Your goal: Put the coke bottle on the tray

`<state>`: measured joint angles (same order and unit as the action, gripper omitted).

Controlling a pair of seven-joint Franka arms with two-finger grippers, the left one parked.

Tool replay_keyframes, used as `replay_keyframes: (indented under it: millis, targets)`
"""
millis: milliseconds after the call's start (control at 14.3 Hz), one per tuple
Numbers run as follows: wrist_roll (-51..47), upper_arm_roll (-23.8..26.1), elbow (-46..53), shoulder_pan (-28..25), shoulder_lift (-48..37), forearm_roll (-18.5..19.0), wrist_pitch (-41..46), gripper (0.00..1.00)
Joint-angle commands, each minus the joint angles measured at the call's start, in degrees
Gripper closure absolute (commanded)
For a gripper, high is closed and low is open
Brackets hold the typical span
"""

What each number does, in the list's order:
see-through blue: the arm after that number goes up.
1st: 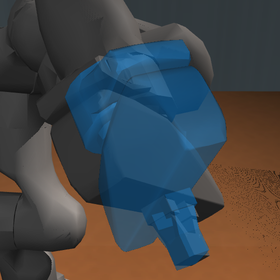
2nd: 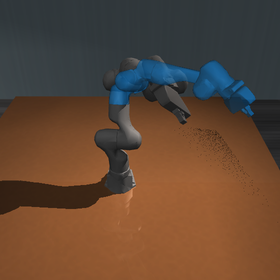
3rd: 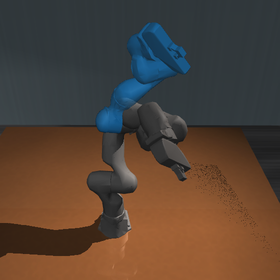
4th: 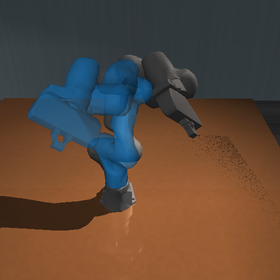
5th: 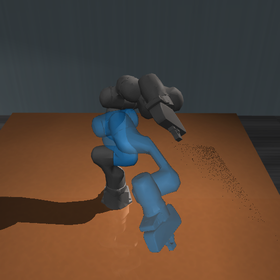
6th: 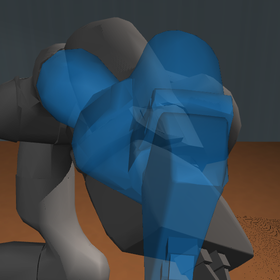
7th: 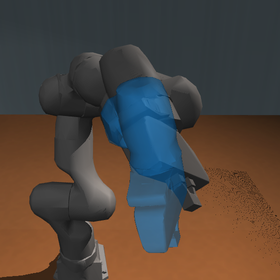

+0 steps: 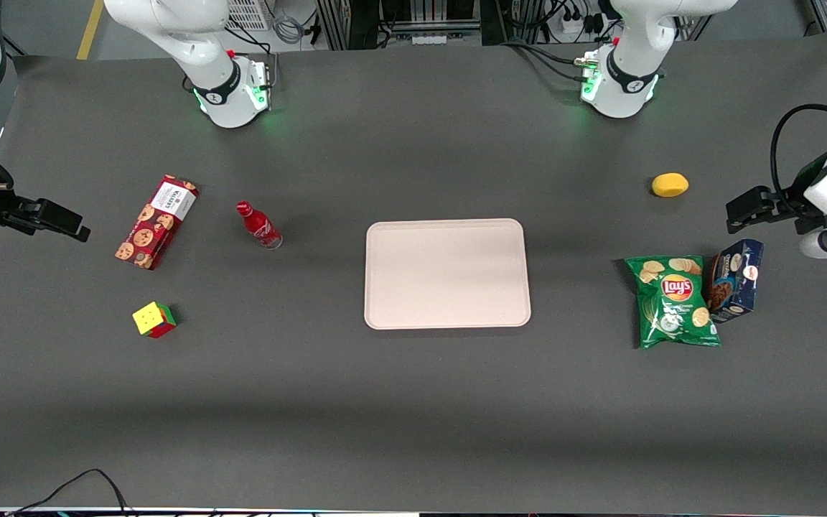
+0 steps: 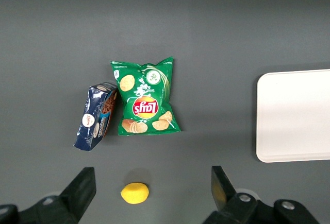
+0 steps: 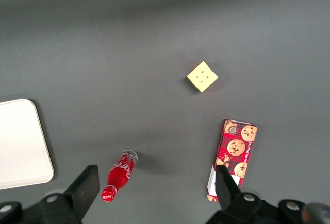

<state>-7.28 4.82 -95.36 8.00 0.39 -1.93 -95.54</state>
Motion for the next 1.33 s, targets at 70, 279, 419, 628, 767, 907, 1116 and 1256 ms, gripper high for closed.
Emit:
replay_keyframes:
  millis: [70,279,419,628,767,907,1116,1256]
  targets:
    - [1.3,0.3,-0.5,0.5,-0.9,0.5,0.1,0.00]
    - [1.3,0.1,-0.2,0.5,-0.6,0.5,0.1,0.00]
    - [1.4,0.1,-0.4,0.5,-0.6,0.5,0.1,0.00]
    - [1.6,0.1,-0.4,0.5,-0.6,0.5,0.1,0.00]
    - [1.6,0.1,-0.4,0.3,-0.7,0.5,0.1,0.00]
    - [2.3,0.2,-0.3,0.2,-0.7,0.5,1.7,0.00]
    - [4.4,0.5,-0.3,-0.4,-0.9,0.5,3.1,0.00]
    - [4.2,0.8,-0.3,-1.8,-1.1,0.5,3.3,0.00]
